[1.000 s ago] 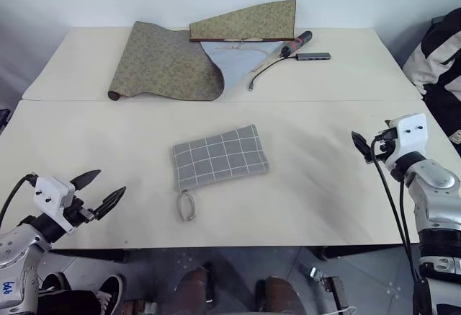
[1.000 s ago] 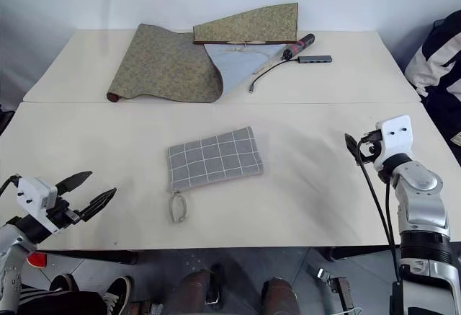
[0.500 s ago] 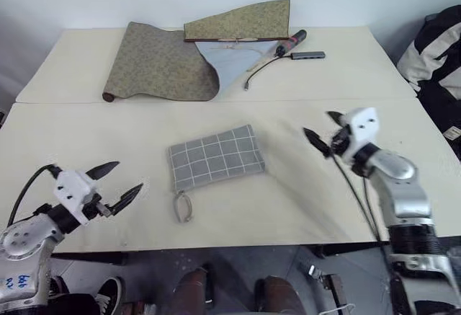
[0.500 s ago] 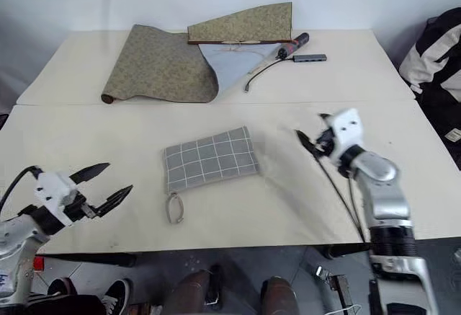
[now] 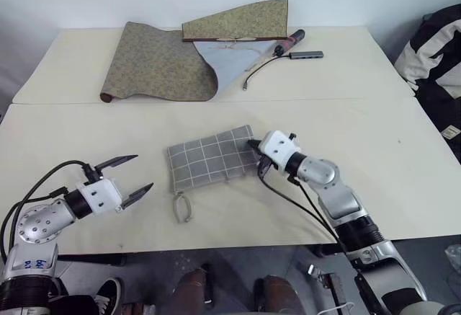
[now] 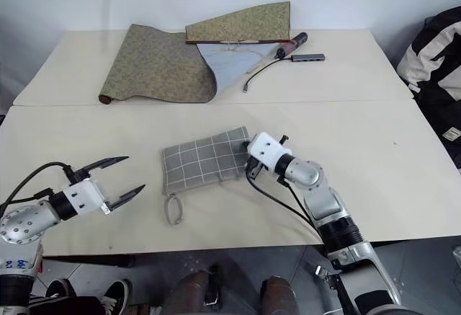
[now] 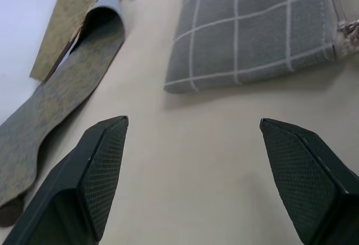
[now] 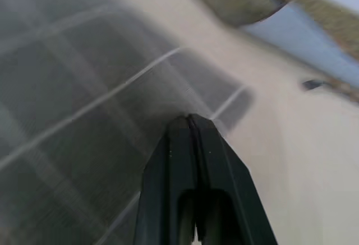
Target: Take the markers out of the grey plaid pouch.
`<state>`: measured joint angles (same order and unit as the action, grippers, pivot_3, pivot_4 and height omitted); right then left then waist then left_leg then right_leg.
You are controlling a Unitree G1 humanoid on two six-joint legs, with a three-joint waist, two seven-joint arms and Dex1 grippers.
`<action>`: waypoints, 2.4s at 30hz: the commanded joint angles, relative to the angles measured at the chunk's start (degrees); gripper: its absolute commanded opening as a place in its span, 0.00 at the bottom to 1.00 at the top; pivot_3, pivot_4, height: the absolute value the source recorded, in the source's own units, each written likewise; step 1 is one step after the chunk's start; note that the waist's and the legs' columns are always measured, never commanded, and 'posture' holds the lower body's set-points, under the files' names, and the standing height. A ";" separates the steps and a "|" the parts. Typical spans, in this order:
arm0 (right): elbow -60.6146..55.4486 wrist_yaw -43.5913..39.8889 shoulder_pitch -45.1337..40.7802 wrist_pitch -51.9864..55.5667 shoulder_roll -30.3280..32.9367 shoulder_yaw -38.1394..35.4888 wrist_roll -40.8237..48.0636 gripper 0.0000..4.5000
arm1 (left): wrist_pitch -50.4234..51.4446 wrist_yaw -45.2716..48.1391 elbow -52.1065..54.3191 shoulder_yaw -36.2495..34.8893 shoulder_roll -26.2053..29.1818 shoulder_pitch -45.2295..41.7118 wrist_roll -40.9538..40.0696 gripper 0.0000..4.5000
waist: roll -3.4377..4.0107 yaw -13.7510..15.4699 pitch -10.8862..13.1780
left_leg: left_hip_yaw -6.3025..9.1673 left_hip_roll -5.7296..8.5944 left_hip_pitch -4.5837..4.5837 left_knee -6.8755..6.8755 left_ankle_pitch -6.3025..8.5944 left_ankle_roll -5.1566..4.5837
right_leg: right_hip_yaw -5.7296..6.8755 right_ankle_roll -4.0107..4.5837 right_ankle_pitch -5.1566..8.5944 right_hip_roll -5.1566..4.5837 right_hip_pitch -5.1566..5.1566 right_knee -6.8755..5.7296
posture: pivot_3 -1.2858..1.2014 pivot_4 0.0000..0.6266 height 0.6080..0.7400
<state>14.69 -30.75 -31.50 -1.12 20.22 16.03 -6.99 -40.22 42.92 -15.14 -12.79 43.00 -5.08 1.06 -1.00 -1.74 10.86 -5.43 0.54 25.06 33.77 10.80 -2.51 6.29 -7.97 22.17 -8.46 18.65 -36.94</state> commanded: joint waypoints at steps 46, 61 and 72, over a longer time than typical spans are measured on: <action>-12.06 -5.60 -1.96 11.03 -2.50 -9.88 12.72 0.50 | 0.92 -5.96 -11.27 19.34 -5.49 -19.35 4.01 0.00 | -0.03 0.21 -0.10 | 0.06 -0.01 -0.18 0.22 0.02 -0.06 | 0.17 0.00 0.00 -0.06 -0.13 -0.45 | 0.52 0.24 1.00; -37.95 -10.70 7.18 49.29 4.11 -4.59 35.37 0.96 | 22.02 -22.32 8.61 21.94 -15.36 -15.62 21.30 0.00 | -0.10 1.85 -0.13 | 0.10 0.00 0.02 0.33 0.17 -0.18 | 0.16 0.00 0.00 -0.10 -0.17 -0.01 | 0.52 0.24 1.00; -29.45 -3.46 7.02 44.92 -5.72 -1.23 30.07 0.88 | 25.73 -22.43 12.32 22.74 -16.15 -14.65 22.13 0.00 | -0.10 1.69 -0.13 | 0.05 -0.01 0.05 0.33 0.12 -0.12 | 0.18 -0.01 0.00 -0.04 -0.14 -0.03 | 0.52 0.24 1.00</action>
<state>-14.12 -34.28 -24.02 44.92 15.30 15.66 22.19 -14.82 20.57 -4.63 9.19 27.03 -20.21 22.84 -1.09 -0.05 10.72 -5.38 0.53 25.10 34.09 10.92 -2.63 6.47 -7.98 22.17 -8.50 18.50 -36.96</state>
